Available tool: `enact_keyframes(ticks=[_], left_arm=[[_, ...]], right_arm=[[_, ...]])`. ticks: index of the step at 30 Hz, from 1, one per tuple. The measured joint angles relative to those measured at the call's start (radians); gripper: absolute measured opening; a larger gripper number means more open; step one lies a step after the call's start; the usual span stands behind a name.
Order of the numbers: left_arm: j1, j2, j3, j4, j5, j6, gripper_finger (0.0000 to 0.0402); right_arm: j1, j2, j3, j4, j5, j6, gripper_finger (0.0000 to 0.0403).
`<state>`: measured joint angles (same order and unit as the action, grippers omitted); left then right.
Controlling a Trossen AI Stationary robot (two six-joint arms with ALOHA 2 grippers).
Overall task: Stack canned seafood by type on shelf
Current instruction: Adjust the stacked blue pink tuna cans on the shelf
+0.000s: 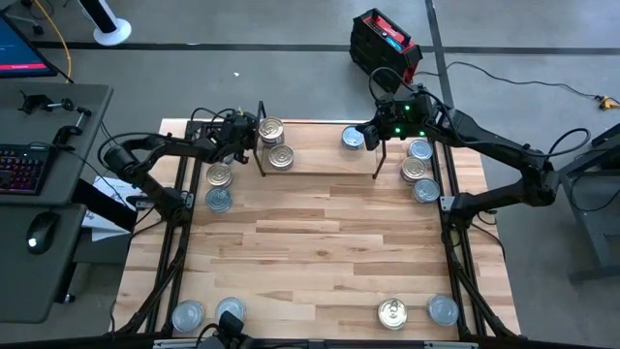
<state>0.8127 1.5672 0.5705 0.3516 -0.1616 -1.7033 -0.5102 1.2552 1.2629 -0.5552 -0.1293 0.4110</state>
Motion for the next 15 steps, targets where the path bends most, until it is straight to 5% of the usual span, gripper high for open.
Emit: enact_keyframes(ticks=[15], left_arm=[[0.017,0.0,0.0,0.046,0.013,-0.017,0.0]], right_arm=[[0.0,0.0,0.0,0.007,0.0,0.0,0.0]])
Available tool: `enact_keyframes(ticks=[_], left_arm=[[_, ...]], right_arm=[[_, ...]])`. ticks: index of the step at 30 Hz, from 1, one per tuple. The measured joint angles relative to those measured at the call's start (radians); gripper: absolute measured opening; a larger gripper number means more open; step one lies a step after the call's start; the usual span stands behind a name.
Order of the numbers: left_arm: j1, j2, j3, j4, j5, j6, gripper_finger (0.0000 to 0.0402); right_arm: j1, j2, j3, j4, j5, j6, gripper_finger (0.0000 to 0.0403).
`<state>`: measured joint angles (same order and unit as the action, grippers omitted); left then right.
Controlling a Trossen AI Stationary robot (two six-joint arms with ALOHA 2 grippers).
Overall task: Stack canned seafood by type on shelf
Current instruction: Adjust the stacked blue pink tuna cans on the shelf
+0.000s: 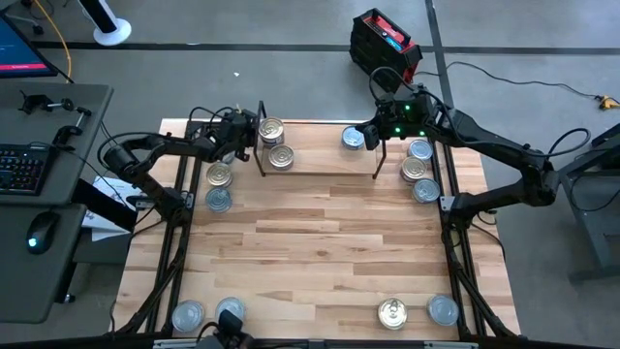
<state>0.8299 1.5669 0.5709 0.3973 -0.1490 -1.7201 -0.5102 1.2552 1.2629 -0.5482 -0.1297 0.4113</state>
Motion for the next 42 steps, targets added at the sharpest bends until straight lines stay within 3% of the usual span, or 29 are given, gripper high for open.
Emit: enact_keyframes(ticks=[6,17,22,35,42], left_arm=[[-0.002,0.0,0.0,-0.011,0.085,0.02,0.0],[0.001,-0.018,-0.001,-0.032,0.12,0.097,0.0],[0.038,-0.063,-0.001,-0.049,0.179,0.201,0.0],[0.08,-0.063,-0.001,-0.11,0.284,0.253,0.0],[0.079,-0.063,-0.001,-0.039,0.309,0.26,0.0]], right_arm=[[0.0,0.0,0.0,0.014,0.0,0.0,0.0],[0.0,0.0,0.0,0.015,-0.001,0.012,0.0],[0.0,0.0,0.0,0.015,-0.001,0.018,0.0],[0.0,0.0,0.0,0.015,-0.001,0.026,0.0],[0.0,0.0,0.0,0.015,0.002,0.026,0.0]])
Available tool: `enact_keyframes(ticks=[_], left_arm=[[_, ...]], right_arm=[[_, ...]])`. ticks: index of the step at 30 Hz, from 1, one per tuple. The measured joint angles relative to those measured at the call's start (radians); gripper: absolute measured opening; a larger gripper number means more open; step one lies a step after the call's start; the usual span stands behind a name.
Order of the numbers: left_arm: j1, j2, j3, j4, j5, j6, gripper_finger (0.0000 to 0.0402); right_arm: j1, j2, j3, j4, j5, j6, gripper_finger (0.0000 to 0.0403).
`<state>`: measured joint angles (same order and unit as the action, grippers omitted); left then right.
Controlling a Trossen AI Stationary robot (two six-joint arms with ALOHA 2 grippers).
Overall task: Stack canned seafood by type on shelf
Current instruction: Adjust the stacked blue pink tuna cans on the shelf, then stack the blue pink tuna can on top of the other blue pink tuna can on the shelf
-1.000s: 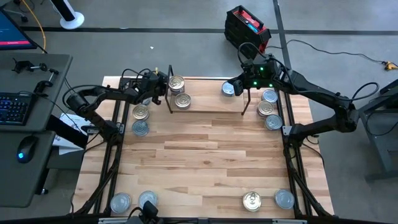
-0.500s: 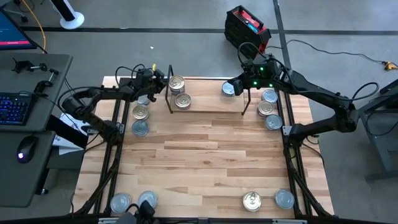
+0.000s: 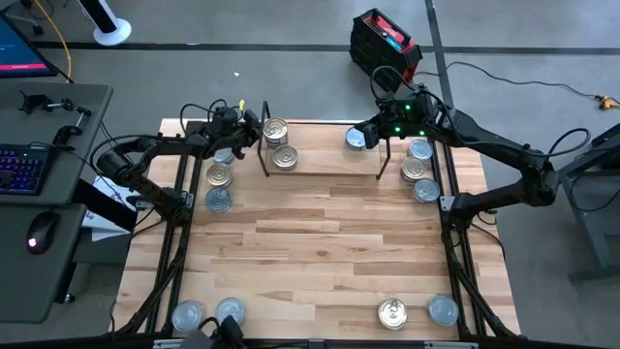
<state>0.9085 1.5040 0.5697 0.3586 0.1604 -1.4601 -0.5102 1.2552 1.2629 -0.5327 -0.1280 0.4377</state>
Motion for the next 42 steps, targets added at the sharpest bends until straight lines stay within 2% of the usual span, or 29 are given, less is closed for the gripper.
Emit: enact_keyframes(ticks=[7,32,38,42], left_arm=[[0.007,0.0,0.0,-0.026,0.093,0.074,0.0],[0.015,-0.001,0.0,0.089,0.129,0.09,0.0],[0.101,-0.002,0.0,0.039,0.129,0.132,0.0],[0.146,-0.014,0.0,-0.099,0.129,0.208,0.0]], right_arm=[[0.0,0.0,0.0,0.0,0.003,0.0,0.0],[0.0,0.0,0.0,0.0,0.011,0.0,0.0],[0.0,0.0,0.0,-0.001,0.011,0.003,0.0],[0.0,0.0,0.0,-0.001,0.01,0.008,0.0]])
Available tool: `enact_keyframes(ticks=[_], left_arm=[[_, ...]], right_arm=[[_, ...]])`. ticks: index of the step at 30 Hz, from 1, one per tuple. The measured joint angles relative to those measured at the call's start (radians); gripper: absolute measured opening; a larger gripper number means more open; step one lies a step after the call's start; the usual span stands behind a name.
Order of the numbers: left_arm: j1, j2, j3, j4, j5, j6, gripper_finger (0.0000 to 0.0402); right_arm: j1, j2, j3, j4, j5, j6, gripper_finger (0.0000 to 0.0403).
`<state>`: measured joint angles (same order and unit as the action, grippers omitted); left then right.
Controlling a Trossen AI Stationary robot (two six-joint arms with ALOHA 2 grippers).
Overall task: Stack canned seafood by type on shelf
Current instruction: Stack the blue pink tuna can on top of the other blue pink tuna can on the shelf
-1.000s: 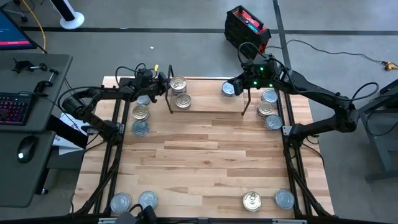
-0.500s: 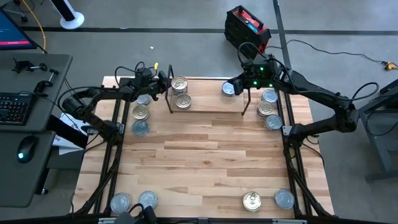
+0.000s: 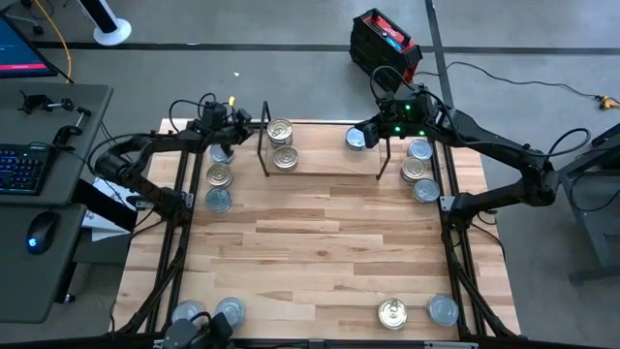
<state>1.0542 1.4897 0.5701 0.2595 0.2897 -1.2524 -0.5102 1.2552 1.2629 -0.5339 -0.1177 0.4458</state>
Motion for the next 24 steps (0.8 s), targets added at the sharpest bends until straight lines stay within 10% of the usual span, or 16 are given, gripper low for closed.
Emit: enact_keyframes(ticks=[13,24], left_arm=[[-0.011,-0.5,0.001,-0.55,-0.122,0.337,0.0],[-0.428,-0.69,0.053,-1.2,-0.429,0.337,0.0]], right_arm=[[-0.001,0.0,0.0,0.0,-0.004,-0.019,0.0],[-0.001,0.0,0.0,0.028,-0.004,-0.005,0.0]])
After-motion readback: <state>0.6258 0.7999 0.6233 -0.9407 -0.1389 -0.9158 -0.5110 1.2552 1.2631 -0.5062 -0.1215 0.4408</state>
